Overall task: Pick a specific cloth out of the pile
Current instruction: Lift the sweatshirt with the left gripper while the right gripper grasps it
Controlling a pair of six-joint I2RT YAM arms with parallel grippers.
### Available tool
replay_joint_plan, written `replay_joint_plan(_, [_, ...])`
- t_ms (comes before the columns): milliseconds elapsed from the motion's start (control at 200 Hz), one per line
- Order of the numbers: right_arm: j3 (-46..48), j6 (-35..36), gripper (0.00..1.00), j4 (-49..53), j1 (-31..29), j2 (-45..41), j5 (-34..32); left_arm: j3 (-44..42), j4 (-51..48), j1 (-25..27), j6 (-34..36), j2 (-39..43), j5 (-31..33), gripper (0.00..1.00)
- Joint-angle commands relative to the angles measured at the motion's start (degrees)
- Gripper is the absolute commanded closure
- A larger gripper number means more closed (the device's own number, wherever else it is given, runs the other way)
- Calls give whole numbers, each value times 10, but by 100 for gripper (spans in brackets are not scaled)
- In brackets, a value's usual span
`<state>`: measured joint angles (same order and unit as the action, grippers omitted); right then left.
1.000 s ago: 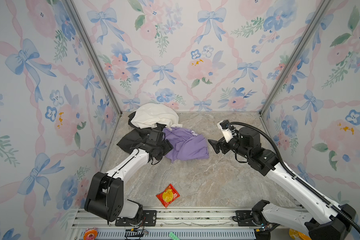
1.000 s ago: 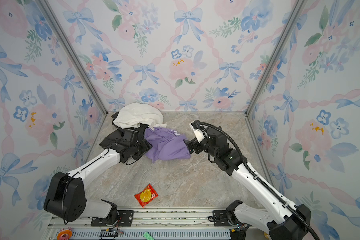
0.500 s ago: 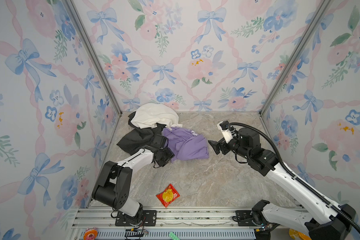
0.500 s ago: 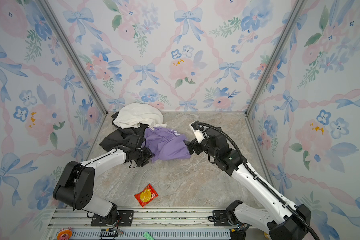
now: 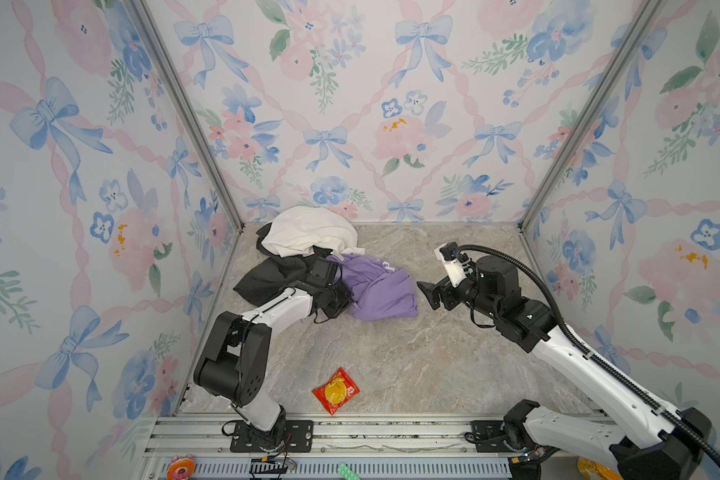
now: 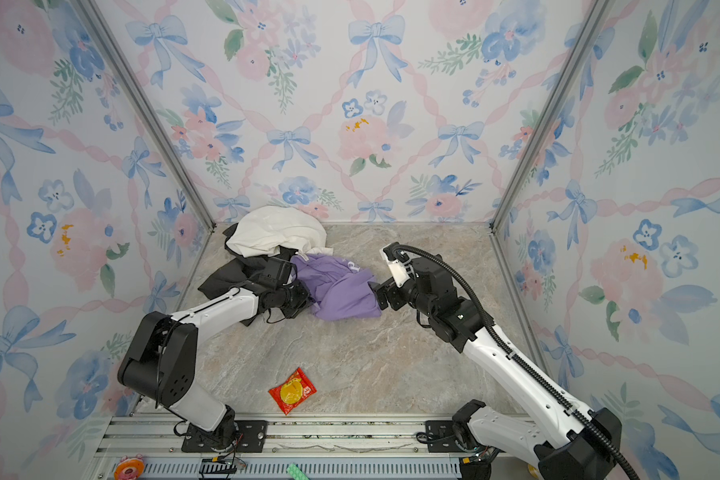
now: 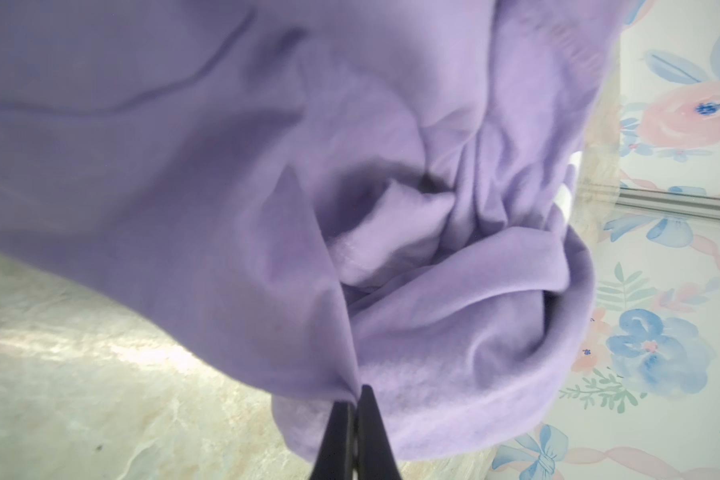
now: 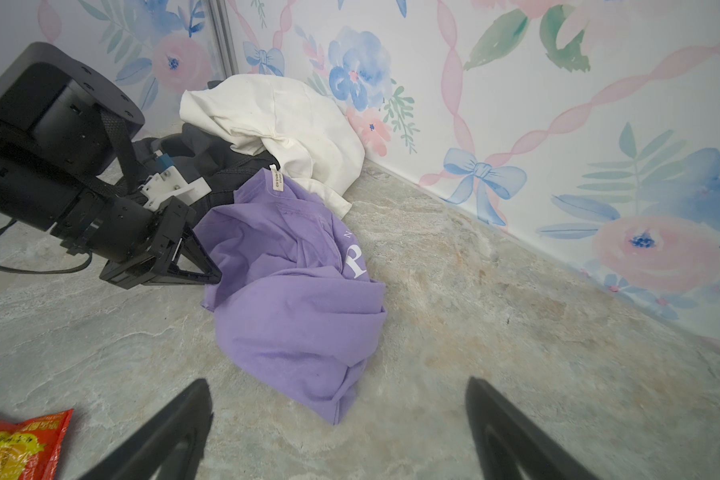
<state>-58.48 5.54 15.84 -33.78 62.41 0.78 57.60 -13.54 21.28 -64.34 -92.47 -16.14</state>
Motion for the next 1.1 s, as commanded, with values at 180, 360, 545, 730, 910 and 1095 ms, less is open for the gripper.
replay_joint_plan(180, [-8, -8, 3, -2, 4, 14, 31, 136, 11, 3, 72, 18, -31, 100])
replay_joint_plan(360, [-28, -1, 3, -10, 4, 36, 53, 228, 11, 15, 101, 8, -61, 100])
replay_joint_plan(545, [-60, 9, 0, -14, 6, 62, 70, 296, 12, 39, 117, -12, -88, 100])
replay_joint_plan(730, [-81, -6, 9, -42, 13, 84, 90, 322, 12, 67, 125, -31, -96, 100])
replay_joint_plan(910, [-98, -37, 15, -68, 35, 107, 118, 324, 12, 88, 125, -40, -98, 100])
replay_joint_plan(1095, [-123, -42, 21, -71, 40, 138, 125, 330, 12, 99, 123, -47, -98, 100])
